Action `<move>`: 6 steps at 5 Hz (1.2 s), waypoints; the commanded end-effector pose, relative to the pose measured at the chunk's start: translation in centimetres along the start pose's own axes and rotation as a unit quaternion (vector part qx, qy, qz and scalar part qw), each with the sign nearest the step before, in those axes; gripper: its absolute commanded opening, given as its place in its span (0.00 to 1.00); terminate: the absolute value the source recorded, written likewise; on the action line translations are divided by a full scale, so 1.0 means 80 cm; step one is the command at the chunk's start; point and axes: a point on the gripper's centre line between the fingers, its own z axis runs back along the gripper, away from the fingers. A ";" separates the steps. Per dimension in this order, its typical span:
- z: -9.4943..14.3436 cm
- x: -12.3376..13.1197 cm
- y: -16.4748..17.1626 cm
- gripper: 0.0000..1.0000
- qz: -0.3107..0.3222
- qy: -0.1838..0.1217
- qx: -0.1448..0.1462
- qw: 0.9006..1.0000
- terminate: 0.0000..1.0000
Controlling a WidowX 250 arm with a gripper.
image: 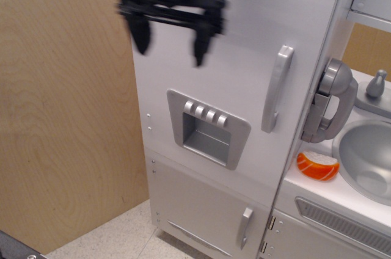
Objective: Open fridge
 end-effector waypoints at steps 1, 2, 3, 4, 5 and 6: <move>-0.010 0.015 -0.064 1.00 -0.017 -0.051 -0.015 0.998 0.00; -0.023 0.029 -0.085 1.00 -0.032 -0.067 -0.023 0.997 0.00; -0.032 0.038 -0.095 1.00 -0.035 -0.080 -0.032 0.996 0.00; -0.041 0.046 -0.104 1.00 -0.040 -0.089 -0.040 0.994 0.00; -0.055 0.052 -0.107 1.00 -0.041 -0.098 -0.034 0.994 0.00; -0.065 0.059 -0.106 1.00 -0.038 -0.112 -0.023 0.993 0.00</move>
